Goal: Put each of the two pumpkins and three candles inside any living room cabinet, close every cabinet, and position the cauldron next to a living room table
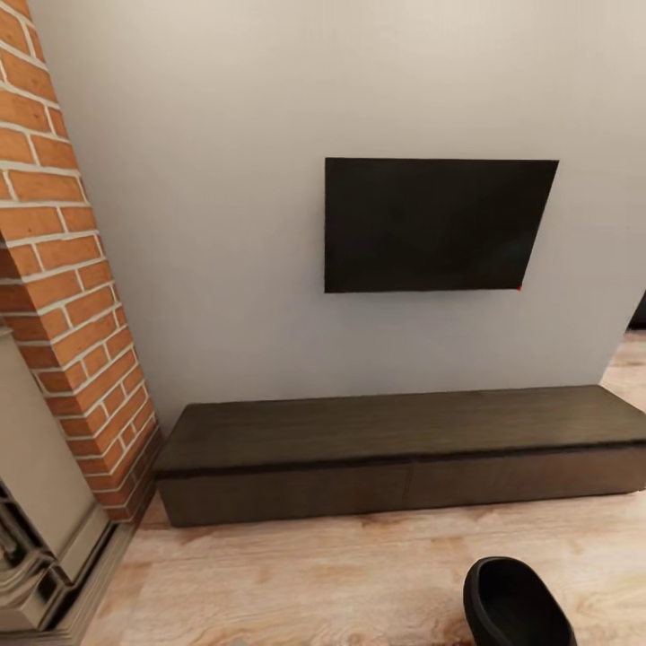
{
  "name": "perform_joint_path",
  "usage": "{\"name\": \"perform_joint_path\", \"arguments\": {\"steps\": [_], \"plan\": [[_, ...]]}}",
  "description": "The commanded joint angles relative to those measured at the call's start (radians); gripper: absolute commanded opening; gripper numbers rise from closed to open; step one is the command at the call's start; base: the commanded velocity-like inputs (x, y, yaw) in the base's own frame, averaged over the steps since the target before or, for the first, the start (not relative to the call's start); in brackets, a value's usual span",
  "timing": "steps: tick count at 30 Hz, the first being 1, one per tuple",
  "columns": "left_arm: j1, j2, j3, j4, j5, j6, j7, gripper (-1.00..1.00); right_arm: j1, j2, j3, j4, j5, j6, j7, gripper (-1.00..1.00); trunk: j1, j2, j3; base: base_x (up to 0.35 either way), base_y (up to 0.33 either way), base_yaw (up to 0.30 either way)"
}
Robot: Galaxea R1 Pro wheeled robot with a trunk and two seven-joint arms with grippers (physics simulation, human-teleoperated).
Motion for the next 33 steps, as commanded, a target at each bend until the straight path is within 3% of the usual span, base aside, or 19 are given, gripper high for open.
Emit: {"name": "perform_joint_path", "arguments": {"steps": [1, 11, 33], "plan": [[0.001, 0.000, -0.001, -0.002, 0.000, -0.001, 0.000, 1.00, 0.000, 0.000, -0.005, 0.000, -0.001, 0.000, 0.000, 1.00, 0.000, 0.000, -0.001, -0.049, -0.176, -0.267], [0.001, -0.001, -0.001, -0.002, 0.000, -0.003, 0.000, 1.00, 0.000, -0.001, -0.009, -0.001, -0.002, -0.001, 0.000, 1.00, 0.000, 0.000, -0.007, -0.025, -0.234, -0.267], [0.001, -0.004, 0.000, -0.002, 0.000, -0.002, 0.000, 1.00, 0.000, 0.000, -0.010, 0.000, -0.003, -0.002, 0.000, 1.00, 0.000, 0.000, -0.021, 0.000, -0.025, -0.267]]}}
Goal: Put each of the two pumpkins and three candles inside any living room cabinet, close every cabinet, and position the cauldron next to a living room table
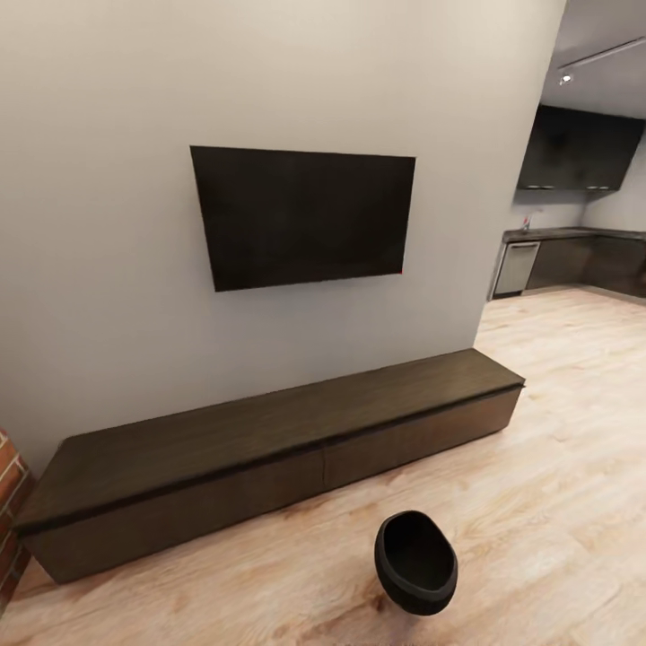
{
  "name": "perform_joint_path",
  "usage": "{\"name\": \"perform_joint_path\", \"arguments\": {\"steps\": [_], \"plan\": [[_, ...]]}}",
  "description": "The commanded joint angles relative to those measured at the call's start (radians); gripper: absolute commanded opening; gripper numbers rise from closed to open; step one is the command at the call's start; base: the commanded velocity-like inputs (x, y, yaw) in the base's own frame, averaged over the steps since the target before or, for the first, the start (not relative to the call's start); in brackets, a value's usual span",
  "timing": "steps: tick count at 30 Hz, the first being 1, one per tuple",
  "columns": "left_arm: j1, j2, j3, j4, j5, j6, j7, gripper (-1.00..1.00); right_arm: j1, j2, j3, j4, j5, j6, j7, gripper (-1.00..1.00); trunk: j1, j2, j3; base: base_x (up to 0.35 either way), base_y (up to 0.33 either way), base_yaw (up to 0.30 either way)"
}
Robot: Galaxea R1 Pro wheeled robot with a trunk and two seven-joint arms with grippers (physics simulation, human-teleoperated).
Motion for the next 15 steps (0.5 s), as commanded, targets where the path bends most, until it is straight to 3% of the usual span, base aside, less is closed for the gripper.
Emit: {"name": "perform_joint_path", "arguments": {"steps": [1, 9, 15], "plan": [[0.001, 0.000, -0.001, -0.002, 0.000, -0.001, 0.000, 1.00, 0.000, 0.000, -0.003, 0.000, -0.002, 0.000, 0.000, 1.00, 0.000, 0.000, -0.001, 0.000, -0.189, -0.267], [0.001, 0.000, -0.001, -0.002, 0.000, -0.001, 0.001, 1.00, 0.000, 0.000, -0.003, 0.000, -0.002, 0.000, 0.000, 1.00, 0.000, 0.000, -0.007, 0.000, -0.240, -0.267], [0.001, 0.000, -0.001, -0.002, 0.000, -0.001, 0.001, 1.00, -0.001, 0.000, -0.003, 0.000, -0.002, 0.001, 0.000, 1.00, 0.000, 0.000, -0.011, 0.000, -0.046, -0.267]]}}
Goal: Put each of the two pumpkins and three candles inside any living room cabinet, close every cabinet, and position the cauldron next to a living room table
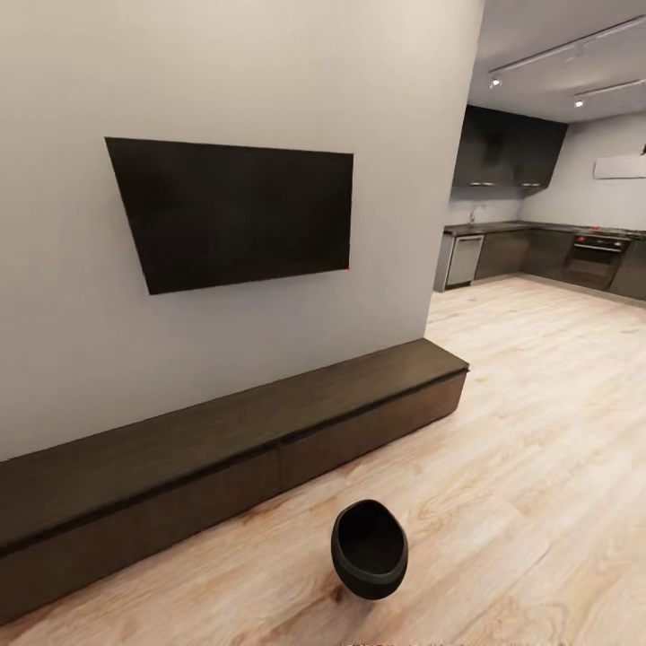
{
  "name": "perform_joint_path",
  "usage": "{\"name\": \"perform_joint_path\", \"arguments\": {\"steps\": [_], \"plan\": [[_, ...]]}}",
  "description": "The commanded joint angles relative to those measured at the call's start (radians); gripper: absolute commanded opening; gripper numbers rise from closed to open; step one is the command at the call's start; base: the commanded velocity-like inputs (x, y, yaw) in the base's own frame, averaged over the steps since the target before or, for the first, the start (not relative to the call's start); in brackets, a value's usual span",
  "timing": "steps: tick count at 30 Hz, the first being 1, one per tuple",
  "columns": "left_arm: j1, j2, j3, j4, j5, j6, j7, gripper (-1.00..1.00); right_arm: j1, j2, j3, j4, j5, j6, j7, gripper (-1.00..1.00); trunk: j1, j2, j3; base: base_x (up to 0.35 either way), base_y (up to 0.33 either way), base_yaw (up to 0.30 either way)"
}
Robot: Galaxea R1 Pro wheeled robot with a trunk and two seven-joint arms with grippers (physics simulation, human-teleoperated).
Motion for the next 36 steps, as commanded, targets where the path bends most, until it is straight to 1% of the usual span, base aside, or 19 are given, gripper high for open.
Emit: {"name": "perform_joint_path", "arguments": {"steps": [1, 5, 11, 18, 26, 29, 33, 36], "plan": [[0.001, 0.000, -0.001, -0.002, 0.000, -0.001, 0.000, 1.00, 0.000, 0.000, -0.003, 0.000, -0.002, 0.000, 0.000, 1.00, 0.000, 0.000, -0.001, 0.000, -0.009, -0.267], [0.001, 0.000, -0.001, -0.002, 0.000, -0.001, 0.000, 1.00, 0.000, 0.000, -0.002, 0.000, -0.016, 0.000, 0.000, 1.00, 0.000, 0.000, -0.004, 0.000, -0.003, -0.267], [0.001, 0.000, -0.001, -0.002, 0.000, -0.001, -0.001, 1.00, 0.000, 0.000, -0.001, 0.000, -0.022, -0.001, 0.000, 1.00, 0.000, 0.000, -0.008, 0.020, 0.000, -0.267], [0.001, 0.000, -0.001, -0.003, 0.000, -0.001, 0.000, 1.00, 0.000, -0.001, -0.002, -0.001, -0.025, -0.001, -0.011, 1.00, 0.000, 0.000, -0.013, 0.206, 0.000, -0.235], [0.001, -0.003, 0.000, -0.003, 0.000, -0.002, 0.000, 1.00, 0.000, -0.001, -0.001, -0.004, -0.024, -0.002, -0.012, 1.00, 0.000, 0.000, -0.015, 0.124, -0.074, -0.034], [0.001, -0.017, 0.000, -0.003, 0.000, -0.002, 0.003, 1.00, 0.000, 0.000, 0.000, -0.005, -0.024, -0.003, -0.012, 1.00, 0.000, 0.000, -0.015, 0.047, -0.058, -0.002], [0.001, -0.023, -0.001, -0.003, 0.000, -0.002, 0.007, 1.00, 0.000, 0.000, 0.000, -0.005, -0.024, -0.007, -0.012, 1.00, 0.000, 0.000, -0.015, -0.001, -0.146, 0.015], [0.001, -0.025, -0.001, -0.003, 0.000, -0.002, 0.007, 1.00, 0.000, 0.000, 0.002, -0.005, -0.021, -0.038, -0.010, 1.00, 0.000, 0.000, -0.015, -0.001, -0.185, 0.164]]}}
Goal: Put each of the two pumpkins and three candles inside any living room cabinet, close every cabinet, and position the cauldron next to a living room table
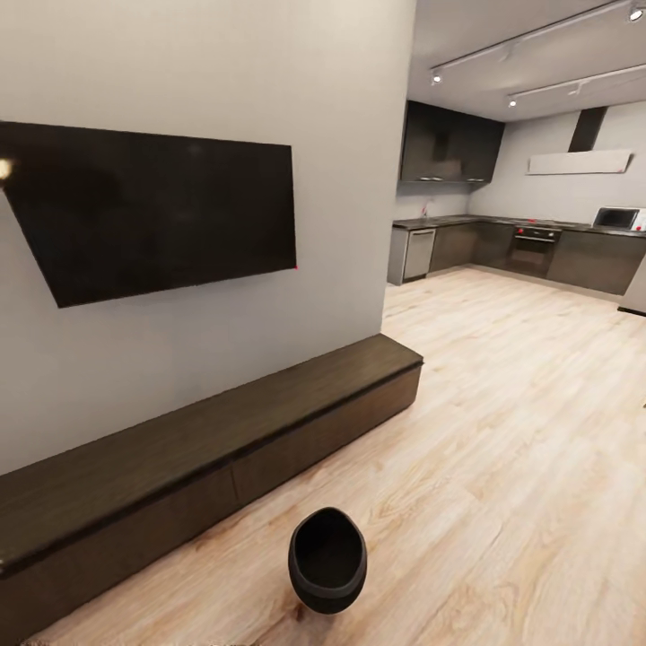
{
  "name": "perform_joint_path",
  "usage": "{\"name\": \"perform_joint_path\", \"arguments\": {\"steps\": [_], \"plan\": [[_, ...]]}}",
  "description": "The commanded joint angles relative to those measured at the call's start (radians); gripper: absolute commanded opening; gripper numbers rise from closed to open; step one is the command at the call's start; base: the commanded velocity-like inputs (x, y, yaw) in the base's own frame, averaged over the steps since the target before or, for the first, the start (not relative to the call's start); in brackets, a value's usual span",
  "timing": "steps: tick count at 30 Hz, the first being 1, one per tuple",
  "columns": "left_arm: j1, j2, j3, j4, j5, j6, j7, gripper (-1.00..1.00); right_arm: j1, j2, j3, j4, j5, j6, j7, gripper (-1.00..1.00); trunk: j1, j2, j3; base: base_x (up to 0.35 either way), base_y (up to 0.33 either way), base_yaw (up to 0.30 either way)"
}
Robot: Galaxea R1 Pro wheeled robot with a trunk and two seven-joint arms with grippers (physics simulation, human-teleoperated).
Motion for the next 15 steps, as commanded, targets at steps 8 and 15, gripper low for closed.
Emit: {"name": "perform_joint_path", "arguments": {"steps": [8, 15], "plan": [[0.000, 0.000, -0.001, -0.001, 0.000, -0.002, 0.000, 1.00, 0.000, 0.002, 0.000, 0.001, 0.006, -0.056, -0.001, 1.00, 0.000, 0.000, -0.001, 0.026, -0.158, 0.267], [0.000, -0.001, -0.001, -0.001, 0.000, -0.002, -0.001, 1.00, 0.000, 0.001, 0.000, 0.001, 0.006, -0.060, -0.001, 1.00, 0.000, 0.000, -0.001, 0.046, -0.027, 0.281]]}}
